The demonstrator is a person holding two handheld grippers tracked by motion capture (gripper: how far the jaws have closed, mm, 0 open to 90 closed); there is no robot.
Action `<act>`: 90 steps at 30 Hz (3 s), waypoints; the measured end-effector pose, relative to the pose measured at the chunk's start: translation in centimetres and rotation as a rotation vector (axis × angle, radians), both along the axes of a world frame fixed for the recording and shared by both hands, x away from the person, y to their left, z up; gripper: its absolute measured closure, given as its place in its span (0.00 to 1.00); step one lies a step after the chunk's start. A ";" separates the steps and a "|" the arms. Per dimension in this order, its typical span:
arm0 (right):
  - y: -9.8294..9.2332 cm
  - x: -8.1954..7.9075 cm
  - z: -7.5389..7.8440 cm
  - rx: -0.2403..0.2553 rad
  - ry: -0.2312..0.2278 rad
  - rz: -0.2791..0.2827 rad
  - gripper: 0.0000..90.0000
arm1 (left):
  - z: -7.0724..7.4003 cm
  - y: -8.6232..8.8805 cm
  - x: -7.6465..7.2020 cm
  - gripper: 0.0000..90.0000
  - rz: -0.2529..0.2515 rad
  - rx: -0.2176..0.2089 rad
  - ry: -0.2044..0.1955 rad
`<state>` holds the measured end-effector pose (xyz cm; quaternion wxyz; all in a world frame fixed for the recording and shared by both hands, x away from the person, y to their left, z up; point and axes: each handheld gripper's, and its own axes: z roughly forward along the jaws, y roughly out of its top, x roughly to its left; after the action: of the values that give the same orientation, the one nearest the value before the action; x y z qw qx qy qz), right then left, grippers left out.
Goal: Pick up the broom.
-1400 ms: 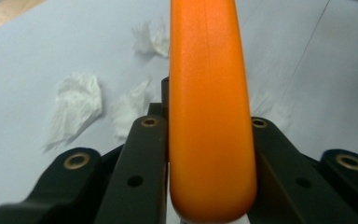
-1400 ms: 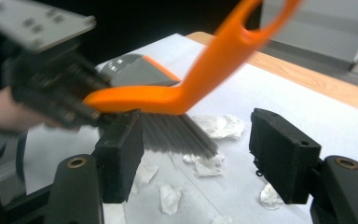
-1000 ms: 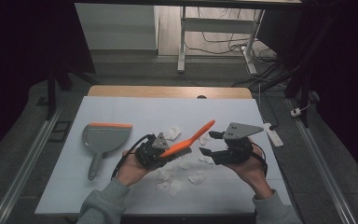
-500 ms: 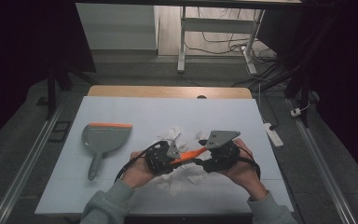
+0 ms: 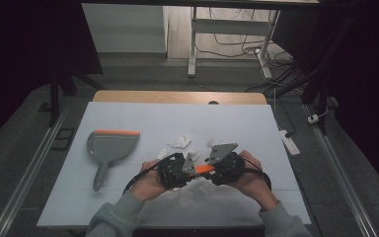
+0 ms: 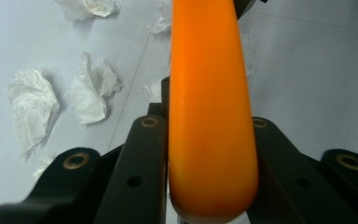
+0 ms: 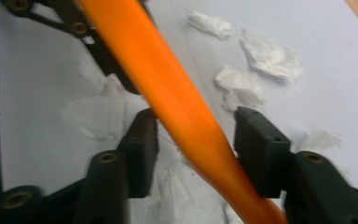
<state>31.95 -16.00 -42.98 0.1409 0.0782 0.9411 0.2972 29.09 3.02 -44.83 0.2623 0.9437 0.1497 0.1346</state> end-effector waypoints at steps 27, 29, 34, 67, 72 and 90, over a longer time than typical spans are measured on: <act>-0.9 0.1 0.3 0.001 0.021 -0.026 0.75 | 1.6 4.3 -0.1 0.42 0.148 -0.211 -0.131; -1.2 0.2 0.4 0.020 0.017 -0.058 0.75 | 1.7 5.5 -0.1 0.41 0.197 -0.231 -0.134; -2.1 0.6 1.0 0.085 0.006 -0.111 0.76 | 1.0 8.7 -0.5 0.41 0.280 -0.269 -0.104; -5.3 2.8 1.2 0.199 -0.002 -0.313 0.76 | -5.4 19.4 -4.3 0.41 0.604 -0.324 -0.021; -5.5 3.1 1.0 0.187 -0.007 -0.321 0.76 | -5.5 19.4 -4.2 0.41 0.603 -0.316 -0.022; -5.8 4.0 0.6 0.180 0.000 -0.353 0.77 | -5.6 19.5 -4.2 0.41 0.606 -0.321 -0.026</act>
<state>35.96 -21.81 -42.34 0.1835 0.2545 0.8822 0.3510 24.89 22.57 -50.38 0.3573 0.8013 0.4392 0.1934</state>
